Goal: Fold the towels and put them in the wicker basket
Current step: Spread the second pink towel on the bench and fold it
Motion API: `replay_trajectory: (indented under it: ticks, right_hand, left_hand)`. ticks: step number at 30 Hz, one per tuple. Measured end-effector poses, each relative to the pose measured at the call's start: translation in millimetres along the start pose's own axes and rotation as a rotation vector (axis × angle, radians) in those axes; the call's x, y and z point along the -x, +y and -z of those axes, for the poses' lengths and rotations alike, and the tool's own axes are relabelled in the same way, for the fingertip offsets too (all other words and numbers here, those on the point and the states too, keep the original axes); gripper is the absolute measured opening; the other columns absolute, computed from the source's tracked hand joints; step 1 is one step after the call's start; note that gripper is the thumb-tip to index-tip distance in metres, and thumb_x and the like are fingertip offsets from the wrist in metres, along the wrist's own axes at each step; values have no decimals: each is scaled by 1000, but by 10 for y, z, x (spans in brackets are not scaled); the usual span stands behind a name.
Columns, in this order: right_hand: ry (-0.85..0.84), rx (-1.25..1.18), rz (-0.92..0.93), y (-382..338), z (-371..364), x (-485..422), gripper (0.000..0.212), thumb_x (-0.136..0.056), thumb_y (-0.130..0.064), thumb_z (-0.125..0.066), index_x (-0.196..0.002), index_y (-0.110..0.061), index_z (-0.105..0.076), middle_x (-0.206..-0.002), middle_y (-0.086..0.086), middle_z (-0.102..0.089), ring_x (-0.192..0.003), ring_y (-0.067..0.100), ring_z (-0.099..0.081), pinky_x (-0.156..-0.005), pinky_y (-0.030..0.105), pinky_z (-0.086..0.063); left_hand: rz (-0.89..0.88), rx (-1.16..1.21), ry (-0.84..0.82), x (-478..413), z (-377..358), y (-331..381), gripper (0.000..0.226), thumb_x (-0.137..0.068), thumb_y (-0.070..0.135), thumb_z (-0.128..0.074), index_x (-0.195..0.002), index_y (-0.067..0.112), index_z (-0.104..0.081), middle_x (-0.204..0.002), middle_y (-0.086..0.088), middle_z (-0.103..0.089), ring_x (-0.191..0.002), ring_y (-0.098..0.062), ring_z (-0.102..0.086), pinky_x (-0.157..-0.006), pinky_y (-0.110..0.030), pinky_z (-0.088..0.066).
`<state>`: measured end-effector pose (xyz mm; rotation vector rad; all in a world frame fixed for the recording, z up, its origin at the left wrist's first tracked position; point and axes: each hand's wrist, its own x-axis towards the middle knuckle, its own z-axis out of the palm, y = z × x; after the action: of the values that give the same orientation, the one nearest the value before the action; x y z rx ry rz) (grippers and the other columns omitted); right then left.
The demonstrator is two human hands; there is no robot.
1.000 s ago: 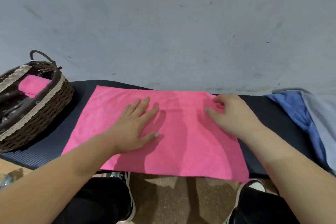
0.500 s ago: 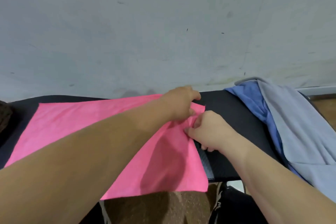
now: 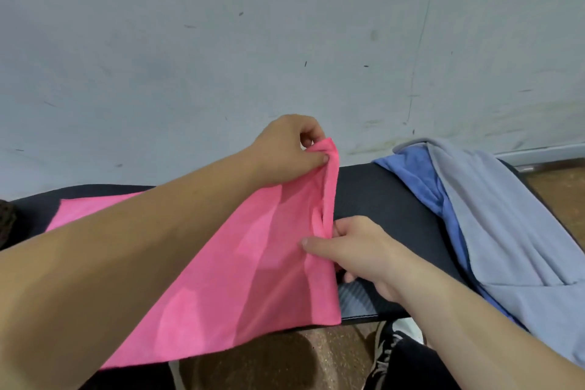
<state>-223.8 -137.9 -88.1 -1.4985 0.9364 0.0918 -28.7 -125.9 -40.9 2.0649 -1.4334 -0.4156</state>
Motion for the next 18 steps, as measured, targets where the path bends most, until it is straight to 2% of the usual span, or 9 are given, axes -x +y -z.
replay_trajectory:
  ticks: [2, 3, 5, 8, 10, 13, 16, 18]
  right_hand:
    - [-98, -106, -50, -72, 119, 88, 33, -85, -38, -82, -96, -8, -73, -88, 0, -80, -84, 19, -77, -82, 37, -62]
    - [-124, -152, -59, -87, 181, 126, 31, -86, -35, -82, -92, -8, -71, -83, 1, -79, -78, 20, -77, -88, 42, -63]
    - [-131, -214, -73, -90, 290, 198, 28, -90, -27, -80, -77, -13, -60, -67, 3, -72, -55, 16, -68, -79, 43, -65]
    - [-55, -201, -63, -13, 430, 212, 28, -92, -10, -73, -69, -15, -57, -65, 11, -65, -55, 21, -65, -82, 51, -64]
    - [-26, -172, -78, 43, 511, 222, 27, -89, -4, -73, -71, -14, -56, -63, 13, -60, -53, 24, -64, -77, 53, -65]
    - [53, -39, -82, 125, 559, 237, 26, -91, -16, -77, -81, -10, -54, -57, 11, -60, -47, 24, -62, -64, 47, -65]
    - [186, 303, -47, 199, 542, 180, 29, -90, -35, -74, -91, -10, -59, -53, 7, -66, -42, 21, -62, -56, 45, -65]
    - [233, 512, -59, 204, 516, 144, 32, -85, -44, -72, -91, -15, -59, -63, 4, -69, -44, 20, -66, -57, 45, -65]
  left_hand:
    - [21, -63, 54, -15, -22, 7, 12, -79, 23, -81, -87, 20, -72, -91, 6, -67, -85, -10, -61, -76, -26, -50]
    - [38, -83, 67, -31, -47, 14, 13, -78, 23, -81, -86, 21, -71, -91, 6, -68, -87, -13, -63, -79, -31, -53]
    - [60, -112, 73, -83, -121, 46, 13, -78, 25, -79, -85, 24, -68, -91, 8, -70, -90, -15, -65, -82, -37, -56]
    - [50, -155, 47, -173, -276, 100, 14, -80, 26, -77, -90, 25, -67, -101, 7, -66, -96, -16, -63, -87, -41, -55]
    - [88, -161, 7, -195, -391, 94, 27, -82, 25, -76, -106, 26, -66, -115, 4, -61, -102, -18, -61, -91, -42, -54]
    - [171, -235, -97, -110, -524, 12, 61, -83, 23, -75, -139, 27, -52, -140, 2, -48, -106, -19, -62, -93, -39, -54]
    - [98, -249, -113, 113, -620, -73, 60, -87, 26, -71, -143, 20, -51, -146, -2, -47, -120, -22, -59, -102, -37, -49]
    - [46, -316, -151, 310, -705, -127, 66, -89, 43, -67, -148, 19, -48, -154, -8, -43, -140, -29, -46, -115, -40, -39]
